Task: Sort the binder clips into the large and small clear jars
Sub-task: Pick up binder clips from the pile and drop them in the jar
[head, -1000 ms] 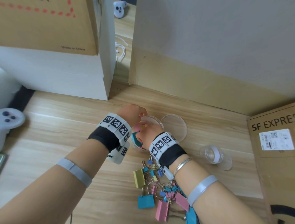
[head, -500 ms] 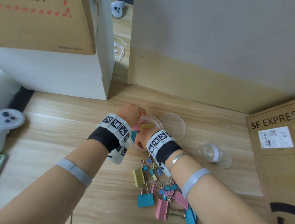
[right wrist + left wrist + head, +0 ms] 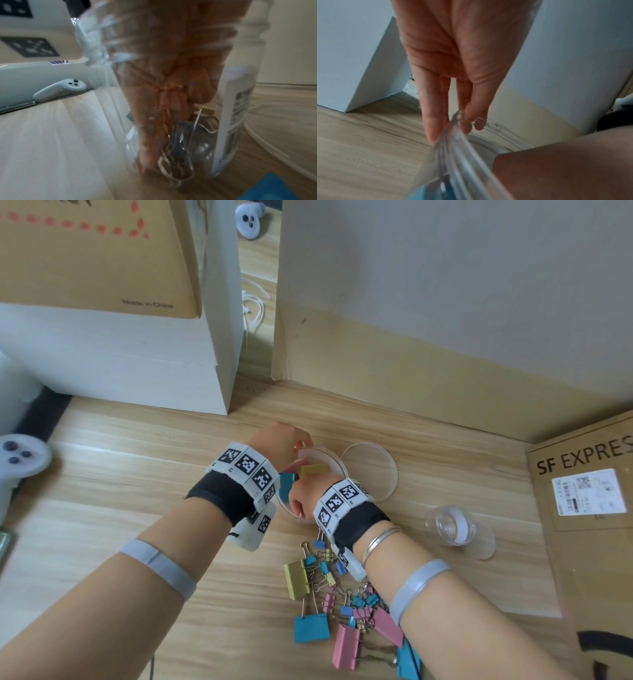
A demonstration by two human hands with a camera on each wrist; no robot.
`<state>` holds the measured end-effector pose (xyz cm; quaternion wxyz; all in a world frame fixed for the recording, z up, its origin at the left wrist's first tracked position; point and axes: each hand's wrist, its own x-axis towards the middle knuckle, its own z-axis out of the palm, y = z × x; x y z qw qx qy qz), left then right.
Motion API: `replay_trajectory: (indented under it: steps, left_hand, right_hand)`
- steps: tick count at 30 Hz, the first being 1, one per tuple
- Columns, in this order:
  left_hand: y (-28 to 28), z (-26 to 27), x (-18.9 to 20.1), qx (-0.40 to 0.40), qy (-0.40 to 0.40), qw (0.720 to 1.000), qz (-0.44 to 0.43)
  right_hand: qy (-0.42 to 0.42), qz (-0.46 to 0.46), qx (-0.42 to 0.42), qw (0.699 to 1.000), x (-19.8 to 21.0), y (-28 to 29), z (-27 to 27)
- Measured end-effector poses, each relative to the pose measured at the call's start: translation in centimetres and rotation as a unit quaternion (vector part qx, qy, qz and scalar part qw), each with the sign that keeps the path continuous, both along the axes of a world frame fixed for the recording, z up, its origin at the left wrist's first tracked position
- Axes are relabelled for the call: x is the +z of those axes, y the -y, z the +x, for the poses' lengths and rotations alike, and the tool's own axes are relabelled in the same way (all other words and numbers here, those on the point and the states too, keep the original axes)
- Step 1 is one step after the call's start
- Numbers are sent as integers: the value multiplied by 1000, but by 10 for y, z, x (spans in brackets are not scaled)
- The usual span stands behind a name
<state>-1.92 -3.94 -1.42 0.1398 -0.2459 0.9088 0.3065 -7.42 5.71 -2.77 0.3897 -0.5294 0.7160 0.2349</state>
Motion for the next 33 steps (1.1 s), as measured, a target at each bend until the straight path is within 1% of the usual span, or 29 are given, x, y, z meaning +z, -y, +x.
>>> replay_trajectory:
  steps: [2, 5, 6, 7, 8, 10, 12, 14, 16, 18, 21, 22, 24, 26, 28, 30, 31, 32, 33]
  left_hand:
    - [0, 0, 0, 3, 2, 1000, 1]
    - [1, -1, -1, 5, 2, 1000, 1]
    - [0, -1, -1, 4, 2, 1000, 1]
    - [0, -1, -1, 2, 3, 1000, -1]
    - [-1, -2, 0, -1, 6, 1000, -5]
    - [-4, -2, 2, -4, 15, 1000, -14]
    - [-7, -2, 4, -2, 18, 1000, -17]
    - [-8, -1, 4, -3, 18, 1000, -20]
    - [-8, -1, 3, 1, 21, 1000, -23]
    - [-9, -1, 2, 6, 26, 999, -22]
    - [-14, 0, 3, 3, 31, 999, -31]
    - [-16, 1, 4, 3, 27, 999, -31]
    - [-21, 4, 4, 9, 6, 999, -34]
    - [-28, 8, 5, 17, -31, 997, -69]
    - [-33, 10, 7, 13, -84, 990, -111]
    - [-39, 10, 10, -19, -121, 985, -119]
    - [-42, 9, 11, -45, -121, 985, -111]
    - [-45, 8, 11, -70, -104, 987, -100]
    - [-49, 5, 9, -89, -67, 990, -85]
  right_hand:
    - [0, -39, -6, 999, -4, -3, -2]
    - [68, -35, 0, 997, -1, -3, -11]
    - [93, -61, 4, 994, 3, -4, -14]
    - [119, -96, -13, 988, 7, -6, -17]
    - [149, -135, -58, 978, 12, -10, -20]
    - [205, -200, -174, 942, 22, -19, -27]
    - [242, -223, -257, 909, 34, -30, -37]
    - [254, -228, -294, 893, 42, -44, -52]
    - [255, -215, -320, 887, 43, -63, -67]
    - [229, -175, -340, 895, 35, -86, -76]
    - [137, -123, -353, 917, 8, -118, -76]
    - [117, -122, -362, 917, -1, -127, -75]
    - [105, -135, -394, 903, -18, -138, -72]
    - [89, -158, -409, 894, -27, -143, -72]
    - [50, -195, -383, 901, -28, -143, -71]
    - [25, -227, -327, 917, -21, -137, -67]
    - [26, -229, -295, 927, -17, -132, -62]
    - [29, -219, -264, 939, -14, -128, -56]
    - [33, -200, -242, 949, -12, -123, -49]
